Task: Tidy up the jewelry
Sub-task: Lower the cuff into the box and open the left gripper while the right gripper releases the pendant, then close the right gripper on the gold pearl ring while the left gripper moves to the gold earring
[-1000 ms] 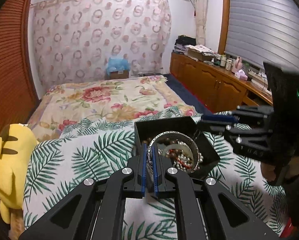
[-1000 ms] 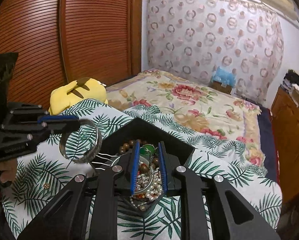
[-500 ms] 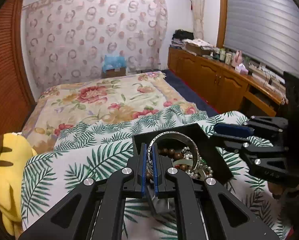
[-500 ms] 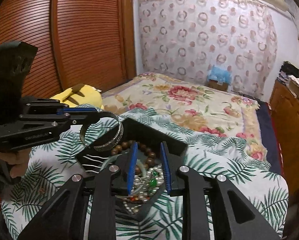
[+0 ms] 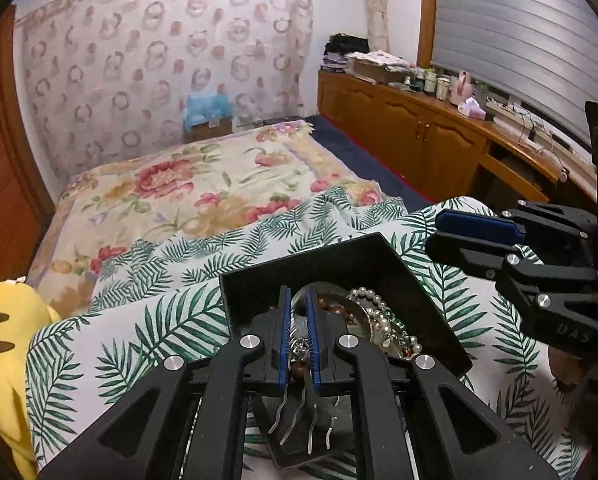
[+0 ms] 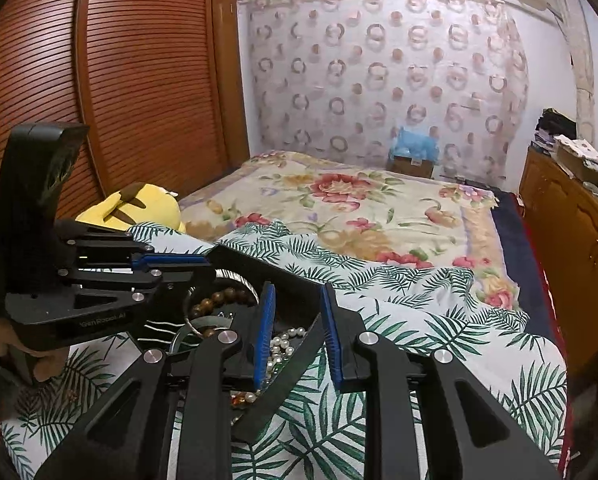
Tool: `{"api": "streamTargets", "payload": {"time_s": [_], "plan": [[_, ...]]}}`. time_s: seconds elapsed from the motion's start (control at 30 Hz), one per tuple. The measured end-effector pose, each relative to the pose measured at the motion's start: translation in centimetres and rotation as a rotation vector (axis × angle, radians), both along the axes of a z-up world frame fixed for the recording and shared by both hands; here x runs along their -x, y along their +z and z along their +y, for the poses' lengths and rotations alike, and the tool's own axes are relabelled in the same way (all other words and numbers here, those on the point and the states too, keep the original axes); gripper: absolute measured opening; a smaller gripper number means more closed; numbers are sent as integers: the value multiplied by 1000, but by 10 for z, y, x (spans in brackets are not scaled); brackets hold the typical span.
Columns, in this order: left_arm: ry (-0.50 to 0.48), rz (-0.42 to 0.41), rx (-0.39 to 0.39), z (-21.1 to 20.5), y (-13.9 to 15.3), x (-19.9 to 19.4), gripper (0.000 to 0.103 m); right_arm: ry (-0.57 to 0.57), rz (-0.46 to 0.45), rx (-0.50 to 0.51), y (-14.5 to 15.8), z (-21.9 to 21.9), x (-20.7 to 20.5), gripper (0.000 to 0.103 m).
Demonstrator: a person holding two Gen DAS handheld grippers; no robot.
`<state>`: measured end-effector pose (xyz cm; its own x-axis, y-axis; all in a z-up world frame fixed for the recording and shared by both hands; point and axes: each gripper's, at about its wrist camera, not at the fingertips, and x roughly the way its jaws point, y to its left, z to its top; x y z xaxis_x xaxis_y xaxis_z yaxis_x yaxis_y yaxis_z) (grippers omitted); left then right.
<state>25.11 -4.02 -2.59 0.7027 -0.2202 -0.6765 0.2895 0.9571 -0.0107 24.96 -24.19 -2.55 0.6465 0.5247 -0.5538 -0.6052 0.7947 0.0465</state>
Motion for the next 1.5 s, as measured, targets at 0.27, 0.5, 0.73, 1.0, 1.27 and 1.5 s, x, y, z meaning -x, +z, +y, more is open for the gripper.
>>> {"api": "streamTargets", "payload": {"time_s": [0.27, 0.5, 0.73, 1.0, 1.27, 1.5], "plan": [[16, -40, 22, 13, 13, 29, 7, 22, -28, 23, 13, 10, 18, 26], [60, -61, 31, 38, 16, 72, 16, 48, -22, 25, 16, 16, 51, 26], [96, -48, 34, 62, 6, 111, 17, 89, 9, 38, 2, 33, 96, 26], [131, -22, 47, 77, -12, 152, 18, 169, 74, 93, -28, 60, 145, 26], [150, -7, 61, 90, -25, 183, 18, 233, 121, 146, -50, 77, 181, 26], [159, 11, 59, 94, -34, 194, 28, 254, 141, 184, -59, 85, 194, 26]]}}
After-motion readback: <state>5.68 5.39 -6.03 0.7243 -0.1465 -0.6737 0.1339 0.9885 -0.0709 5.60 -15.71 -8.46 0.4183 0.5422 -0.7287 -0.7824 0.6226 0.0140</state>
